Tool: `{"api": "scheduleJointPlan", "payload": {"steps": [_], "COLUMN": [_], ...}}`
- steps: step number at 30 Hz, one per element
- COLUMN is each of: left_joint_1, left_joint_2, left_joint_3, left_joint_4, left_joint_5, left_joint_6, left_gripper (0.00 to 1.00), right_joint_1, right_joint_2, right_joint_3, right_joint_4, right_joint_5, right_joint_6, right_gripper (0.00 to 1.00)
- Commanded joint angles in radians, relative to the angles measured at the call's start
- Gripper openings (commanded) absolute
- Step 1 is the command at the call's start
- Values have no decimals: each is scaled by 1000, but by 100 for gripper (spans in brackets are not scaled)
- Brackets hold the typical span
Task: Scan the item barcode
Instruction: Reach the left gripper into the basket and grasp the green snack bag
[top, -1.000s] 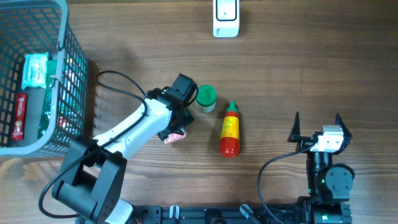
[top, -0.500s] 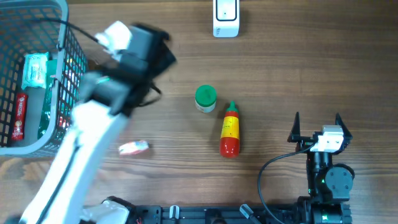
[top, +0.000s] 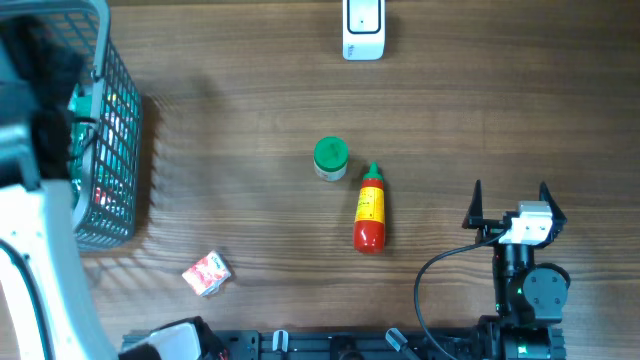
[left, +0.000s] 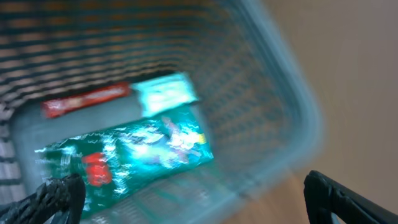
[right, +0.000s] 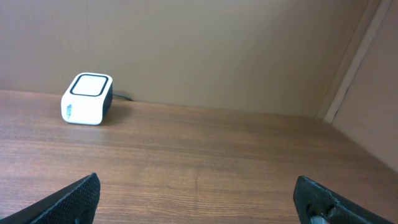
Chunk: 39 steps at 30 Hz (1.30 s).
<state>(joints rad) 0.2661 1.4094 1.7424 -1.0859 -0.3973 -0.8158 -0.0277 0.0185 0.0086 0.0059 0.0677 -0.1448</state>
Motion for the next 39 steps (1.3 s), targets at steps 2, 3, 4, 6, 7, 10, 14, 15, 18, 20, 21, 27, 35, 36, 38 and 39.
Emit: {"api": "scheduleJointPlan", "payload": {"steps": [2,3,4,6,7,10,14,15,18,20,21,27,35,36,38,39], "left_joint_1": [236,267,293,331,347,372,374,369,351,340,338,330,327,325,325,325], "left_joint_2": [137,172,207,277,315,407,537,568,650,703,726,811,878,889,936,951], "left_joint_3": [-9,-9,-9,-9,-9,-9,-9,-9,-9,-9,-9,-9,-30,-43,-97,-115], "left_joint_4": [-69,-77,-80,-77,-75,-75,-14,26,87,89,96,106,110,111,126,131], "left_joint_5": [255,282,294,296,296,296,316,357,542,571,571,572,566,556,486,452], "left_joint_6": [-95,-100,-106,-105,-105,-104,95,226,646,755,772,925,970,970,970,969], "left_gripper": [100,100,100,100,100,100,100,100,100,100,100,100,100,100,66,18], "right_joint_1": [2,2,2,2,2,2,2,2,2,2,2,2,2,2,2,2], "right_joint_2": [-5,-5,-5,-5,-5,-5,-5,-5,-5,-5,-5,-5,-5,-5,-5,-5], "right_joint_3": [-2,-2,-2,-2,-2,-2,-2,-2,-2,-2,-2,-2,-2,-2,-2,-2], "right_joint_4": [4,4,4,4,4,4,4,4,4,4,4,4,4,4,4,4], "right_joint_5": [-13,-13,-13,-13,-13,-13,-13,-13,-13,-13,-13,-13,-13,-13,-13,-13], "right_joint_6": [-12,-12,-13,-12,-12,-12,-12,-12,-12,-12,-12,-12,-13,-13,-13,-12], "right_gripper": [100,100,100,100,100,100,100,100,100,100,100,99,100,100,100,100]}}
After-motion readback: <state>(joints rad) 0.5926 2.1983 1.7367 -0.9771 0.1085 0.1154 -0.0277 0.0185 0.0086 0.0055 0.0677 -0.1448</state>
